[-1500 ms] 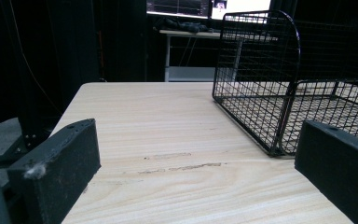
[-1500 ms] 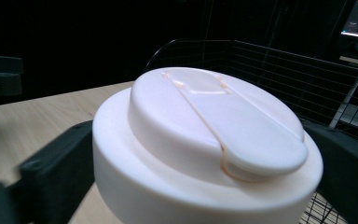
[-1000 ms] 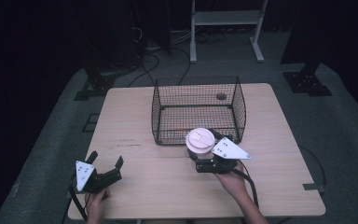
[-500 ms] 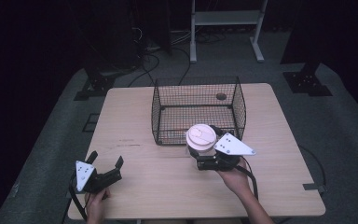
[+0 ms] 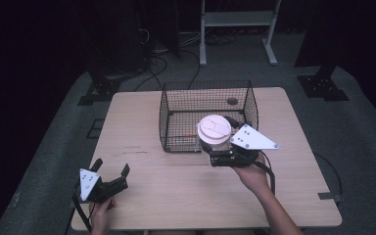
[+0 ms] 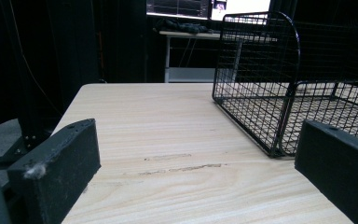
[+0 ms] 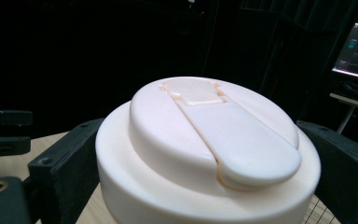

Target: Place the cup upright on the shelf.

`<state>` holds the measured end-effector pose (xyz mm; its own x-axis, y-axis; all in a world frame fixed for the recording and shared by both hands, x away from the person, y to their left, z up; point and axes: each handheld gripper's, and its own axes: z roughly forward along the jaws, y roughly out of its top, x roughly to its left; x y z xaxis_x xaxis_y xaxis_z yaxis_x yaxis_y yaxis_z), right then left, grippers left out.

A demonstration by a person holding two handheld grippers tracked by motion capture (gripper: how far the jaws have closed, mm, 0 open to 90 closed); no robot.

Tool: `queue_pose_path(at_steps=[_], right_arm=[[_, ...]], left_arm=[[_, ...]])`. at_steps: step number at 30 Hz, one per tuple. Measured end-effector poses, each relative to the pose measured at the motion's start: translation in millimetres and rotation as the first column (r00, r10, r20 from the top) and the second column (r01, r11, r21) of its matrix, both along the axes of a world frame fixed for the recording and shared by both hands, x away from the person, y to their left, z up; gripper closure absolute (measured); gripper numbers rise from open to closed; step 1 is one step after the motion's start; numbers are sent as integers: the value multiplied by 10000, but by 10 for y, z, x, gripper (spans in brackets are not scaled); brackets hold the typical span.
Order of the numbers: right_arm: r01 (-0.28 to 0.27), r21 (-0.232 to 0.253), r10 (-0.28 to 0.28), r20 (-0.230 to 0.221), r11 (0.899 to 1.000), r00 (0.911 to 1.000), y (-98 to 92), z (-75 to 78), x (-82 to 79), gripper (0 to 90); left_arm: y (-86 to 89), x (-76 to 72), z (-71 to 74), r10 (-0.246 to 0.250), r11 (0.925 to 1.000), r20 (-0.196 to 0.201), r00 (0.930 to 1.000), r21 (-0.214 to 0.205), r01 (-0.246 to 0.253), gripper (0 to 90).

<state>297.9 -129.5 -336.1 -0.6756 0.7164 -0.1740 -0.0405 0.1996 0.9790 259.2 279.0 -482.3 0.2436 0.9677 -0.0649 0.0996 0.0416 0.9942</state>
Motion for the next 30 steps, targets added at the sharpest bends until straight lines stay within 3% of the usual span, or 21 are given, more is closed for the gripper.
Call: queue_pose_path(at_steps=[7, 15, 23, 30], right_arm=[[-140, 364, 141, -34, 9992, 9999, -29, 162, 38, 48], [73, 163, -74, 55, 9998, 10000, -43, 302, 123, 48], [165, 337, -165, -9, 9993, 9999, -78, 502, 299, 48], [322, 381, -319, -81, 9988, 9995, -98, 579, 430, 48]], left_arm=[[-1, 0, 0, -4, 10000, 1, 10000, 4, 4, 0], [-4, 2, 0, -22, 10000, 23, 10000, 12, 22, 0], [2, 4, -1, -50, 10000, 11, 10000, -49, 50, 0], [5, 3, -1, -67, 10000, 25, 10000, -67, 67, 0]])
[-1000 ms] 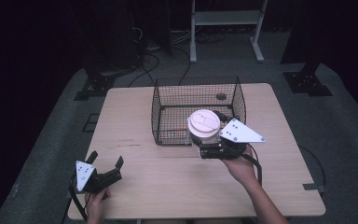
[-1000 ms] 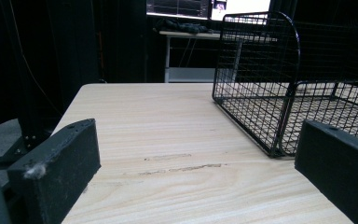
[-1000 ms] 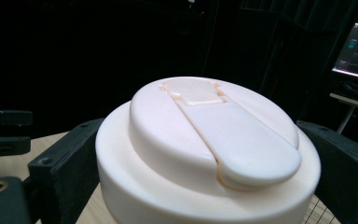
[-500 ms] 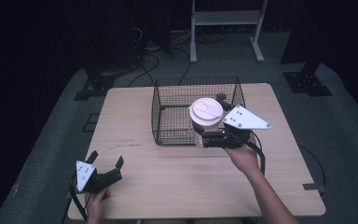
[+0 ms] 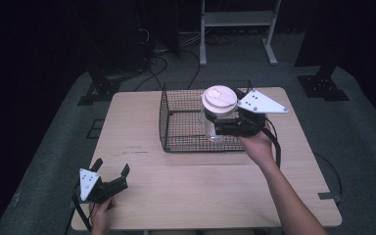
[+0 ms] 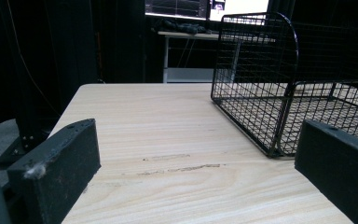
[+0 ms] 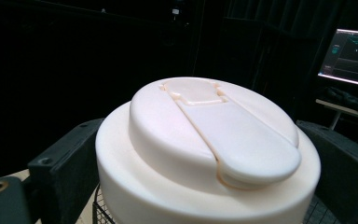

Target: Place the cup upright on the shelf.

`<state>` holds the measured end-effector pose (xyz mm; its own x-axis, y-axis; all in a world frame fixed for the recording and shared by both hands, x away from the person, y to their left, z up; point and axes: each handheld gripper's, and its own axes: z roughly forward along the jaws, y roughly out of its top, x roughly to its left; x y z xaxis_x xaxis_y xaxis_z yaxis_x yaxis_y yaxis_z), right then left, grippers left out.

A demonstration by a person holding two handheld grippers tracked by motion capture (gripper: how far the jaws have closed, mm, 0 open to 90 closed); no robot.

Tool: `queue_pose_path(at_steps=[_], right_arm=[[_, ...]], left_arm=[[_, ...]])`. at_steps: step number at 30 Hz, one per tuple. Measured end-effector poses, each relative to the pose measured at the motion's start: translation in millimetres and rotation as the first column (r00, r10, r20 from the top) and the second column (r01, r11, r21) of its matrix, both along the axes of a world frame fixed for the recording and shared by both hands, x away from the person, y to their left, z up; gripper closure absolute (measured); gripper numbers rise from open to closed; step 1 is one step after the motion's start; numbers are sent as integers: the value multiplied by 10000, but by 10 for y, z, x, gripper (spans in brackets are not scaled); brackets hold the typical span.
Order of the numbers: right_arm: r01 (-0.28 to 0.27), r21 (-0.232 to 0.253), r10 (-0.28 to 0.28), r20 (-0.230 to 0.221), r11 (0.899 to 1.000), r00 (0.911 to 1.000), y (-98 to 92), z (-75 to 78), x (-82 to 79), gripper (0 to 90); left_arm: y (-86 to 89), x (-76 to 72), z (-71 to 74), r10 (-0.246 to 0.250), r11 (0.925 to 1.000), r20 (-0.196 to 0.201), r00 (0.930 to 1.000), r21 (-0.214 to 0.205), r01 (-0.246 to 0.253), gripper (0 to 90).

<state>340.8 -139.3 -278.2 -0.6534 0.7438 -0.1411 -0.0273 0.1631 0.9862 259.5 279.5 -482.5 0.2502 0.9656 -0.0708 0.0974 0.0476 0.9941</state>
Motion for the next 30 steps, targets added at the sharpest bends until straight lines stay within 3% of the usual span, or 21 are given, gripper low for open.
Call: queue_pose_path(at_steps=[14, 19, 30], right_arm=[[488, -305, -494, -186, 9983, 9986, 73, 49, 387, 48], [611, -556, -628, -285, 9966, 9976, 153, -1, 580, 48], [523, -404, -548, -610, 9978, 9966, 265, -124, 831, 48]], left_arm=[[6, 0, 0, 4, 10000, 9, 10000, -15, -4, 0], [11, 0, -1, -3, 10000, 0, 10000, -47, 3, 0], [16, -2, -1, -15, 10000, 5, 10000, -56, 15, 0]])
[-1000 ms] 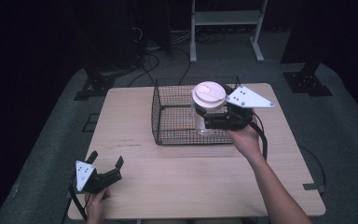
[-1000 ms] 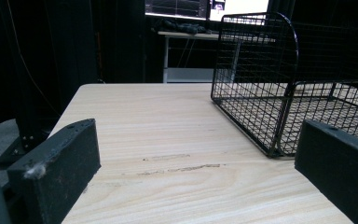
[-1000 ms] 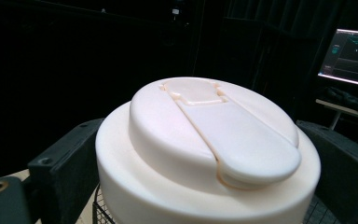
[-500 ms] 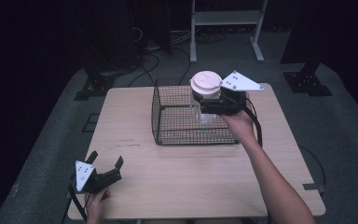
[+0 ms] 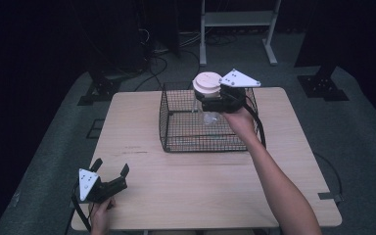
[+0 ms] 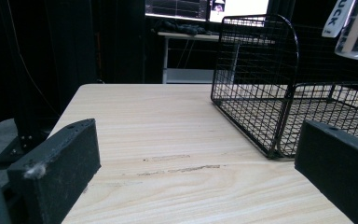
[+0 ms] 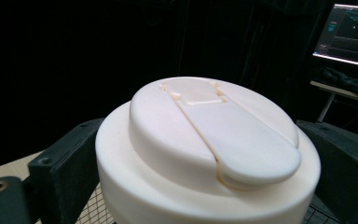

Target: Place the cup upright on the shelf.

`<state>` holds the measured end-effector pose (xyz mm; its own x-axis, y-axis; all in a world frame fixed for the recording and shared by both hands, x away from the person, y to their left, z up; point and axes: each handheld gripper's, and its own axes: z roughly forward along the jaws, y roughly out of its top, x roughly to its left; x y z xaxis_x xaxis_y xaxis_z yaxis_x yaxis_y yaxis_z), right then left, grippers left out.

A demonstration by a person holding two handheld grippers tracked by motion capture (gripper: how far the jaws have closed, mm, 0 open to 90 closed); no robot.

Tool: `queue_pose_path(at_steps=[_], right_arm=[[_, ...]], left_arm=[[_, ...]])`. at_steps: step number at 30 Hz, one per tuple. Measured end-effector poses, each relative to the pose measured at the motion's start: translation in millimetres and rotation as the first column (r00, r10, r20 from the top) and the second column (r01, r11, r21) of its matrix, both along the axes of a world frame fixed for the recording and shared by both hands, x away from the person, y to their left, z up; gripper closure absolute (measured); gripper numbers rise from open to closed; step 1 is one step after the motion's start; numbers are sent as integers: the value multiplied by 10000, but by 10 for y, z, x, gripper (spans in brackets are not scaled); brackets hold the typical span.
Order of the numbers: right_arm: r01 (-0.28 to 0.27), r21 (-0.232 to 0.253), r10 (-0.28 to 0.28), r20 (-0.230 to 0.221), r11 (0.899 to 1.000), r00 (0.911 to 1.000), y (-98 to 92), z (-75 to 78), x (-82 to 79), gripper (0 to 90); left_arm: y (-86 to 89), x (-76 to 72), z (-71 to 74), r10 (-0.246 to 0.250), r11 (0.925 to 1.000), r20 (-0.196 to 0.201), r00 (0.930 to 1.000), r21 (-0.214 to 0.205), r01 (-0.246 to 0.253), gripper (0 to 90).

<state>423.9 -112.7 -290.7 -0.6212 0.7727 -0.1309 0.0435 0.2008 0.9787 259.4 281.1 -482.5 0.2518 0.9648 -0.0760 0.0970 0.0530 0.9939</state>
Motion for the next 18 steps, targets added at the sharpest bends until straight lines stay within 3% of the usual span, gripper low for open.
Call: queue_pose_path(at_steps=[9, 18], right_arm=[[188, 163, -182, -350, 9997, 9992, 20, -160, 215, 48], [250, -121, -255, -466, 9996, 9986, 85, -294, 345, 48]], left_arm=[[0, 1, 0, 19, 10000, 25, 10000, -50, -18, 0], [1, -2, 1, 8, 10000, 14, 10000, 2, -8, 0]])
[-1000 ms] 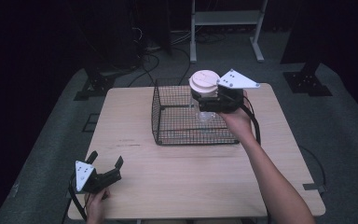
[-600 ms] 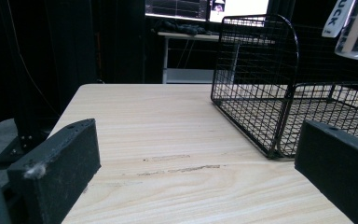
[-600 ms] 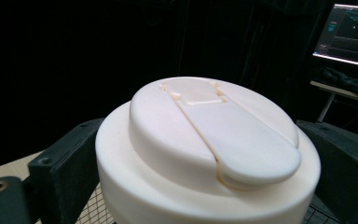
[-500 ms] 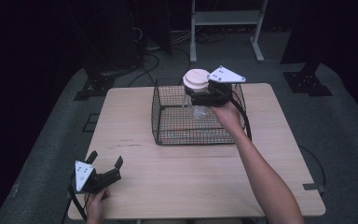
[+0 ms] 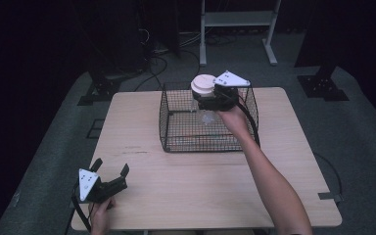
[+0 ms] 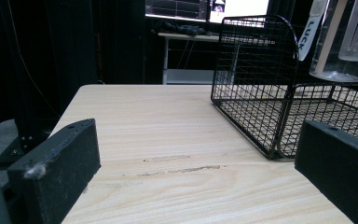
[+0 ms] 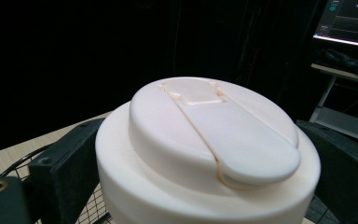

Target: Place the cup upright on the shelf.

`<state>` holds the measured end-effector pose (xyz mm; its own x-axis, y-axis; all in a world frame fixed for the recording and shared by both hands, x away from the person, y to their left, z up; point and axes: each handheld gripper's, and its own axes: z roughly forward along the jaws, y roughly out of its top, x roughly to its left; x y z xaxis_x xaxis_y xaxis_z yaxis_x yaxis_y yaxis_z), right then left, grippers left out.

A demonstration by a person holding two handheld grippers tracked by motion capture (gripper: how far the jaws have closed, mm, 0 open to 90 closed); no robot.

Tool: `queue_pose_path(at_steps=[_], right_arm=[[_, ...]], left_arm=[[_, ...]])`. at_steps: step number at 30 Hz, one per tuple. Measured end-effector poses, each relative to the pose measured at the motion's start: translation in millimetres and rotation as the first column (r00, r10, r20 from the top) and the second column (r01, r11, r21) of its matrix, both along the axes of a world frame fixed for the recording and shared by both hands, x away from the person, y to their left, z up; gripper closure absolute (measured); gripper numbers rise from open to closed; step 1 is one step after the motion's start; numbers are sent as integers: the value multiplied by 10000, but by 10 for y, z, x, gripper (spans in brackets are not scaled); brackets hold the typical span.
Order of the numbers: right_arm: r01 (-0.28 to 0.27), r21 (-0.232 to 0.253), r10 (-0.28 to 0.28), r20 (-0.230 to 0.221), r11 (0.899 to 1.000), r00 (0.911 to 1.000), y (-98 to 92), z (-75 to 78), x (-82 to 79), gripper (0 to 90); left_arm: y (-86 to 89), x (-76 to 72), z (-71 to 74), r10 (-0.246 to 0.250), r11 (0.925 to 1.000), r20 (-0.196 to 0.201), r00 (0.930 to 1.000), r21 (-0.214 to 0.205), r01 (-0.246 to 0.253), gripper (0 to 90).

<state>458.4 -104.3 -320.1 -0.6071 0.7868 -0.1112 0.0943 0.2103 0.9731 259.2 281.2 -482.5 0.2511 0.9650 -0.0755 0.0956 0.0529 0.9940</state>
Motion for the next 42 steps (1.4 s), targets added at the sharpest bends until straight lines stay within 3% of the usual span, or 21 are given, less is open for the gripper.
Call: queue_pose_path(at_steps=[24, 38, 42], right_arm=[[-42, -34, 41, -339, 10000, 9994, 82, -324, 255, 48], [-43, -279, 25, -669, 9996, 9978, 126, -520, 383, 47], [31, -679, -87, -825, 9977, 9965, 142, -580, 410, 47]], left_arm=[[0, -1, 0, 0, 10000, 52, 10000, -56, 0, 0], [2, -1, 0, -12, 10000, 56, 10000, -53, 13, 0], [1, -1, 1, -9, 10000, 57, 10000, -51, 9, 0]])
